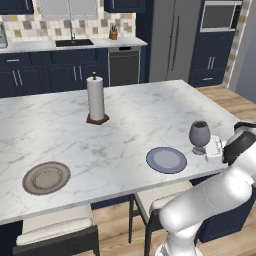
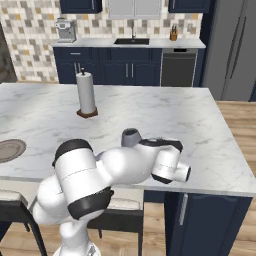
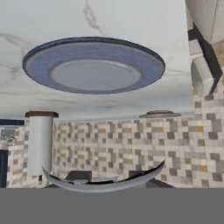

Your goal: Retrieve the wine glasses from the counter and place one next to each plate.

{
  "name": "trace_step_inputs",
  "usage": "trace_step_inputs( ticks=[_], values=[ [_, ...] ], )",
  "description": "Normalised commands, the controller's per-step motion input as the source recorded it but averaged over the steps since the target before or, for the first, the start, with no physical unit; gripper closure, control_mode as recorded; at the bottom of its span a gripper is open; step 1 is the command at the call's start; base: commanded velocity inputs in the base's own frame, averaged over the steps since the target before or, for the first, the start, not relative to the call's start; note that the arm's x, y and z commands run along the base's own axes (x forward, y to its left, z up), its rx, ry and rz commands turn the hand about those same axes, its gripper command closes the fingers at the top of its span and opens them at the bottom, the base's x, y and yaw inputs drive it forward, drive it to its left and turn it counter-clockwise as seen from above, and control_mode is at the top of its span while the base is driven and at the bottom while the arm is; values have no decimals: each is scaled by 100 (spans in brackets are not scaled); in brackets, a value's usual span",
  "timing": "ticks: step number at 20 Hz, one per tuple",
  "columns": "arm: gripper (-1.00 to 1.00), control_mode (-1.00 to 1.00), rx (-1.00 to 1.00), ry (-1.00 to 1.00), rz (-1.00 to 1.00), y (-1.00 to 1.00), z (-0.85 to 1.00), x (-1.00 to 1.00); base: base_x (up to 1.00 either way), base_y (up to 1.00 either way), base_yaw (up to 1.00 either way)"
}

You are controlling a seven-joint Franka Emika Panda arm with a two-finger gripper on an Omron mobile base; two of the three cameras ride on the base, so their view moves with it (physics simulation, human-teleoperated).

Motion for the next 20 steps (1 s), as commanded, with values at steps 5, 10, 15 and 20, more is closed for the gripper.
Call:
trace_step_inputs(
  ticks=[5, 10, 15, 20],
  values=[
    [100, -100, 0, 0, 0, -5, -34, 17, 0, 0, 0],
    [100, -100, 0, 0, 0, -18, -19, 11, 0, 0, 0],
    [100, -100, 0, 0, 0, -27, -5, 9, 0, 0, 0],
    [100, -100, 0, 0, 0, 0, -3, 27, 0, 0, 0]
  ],
)
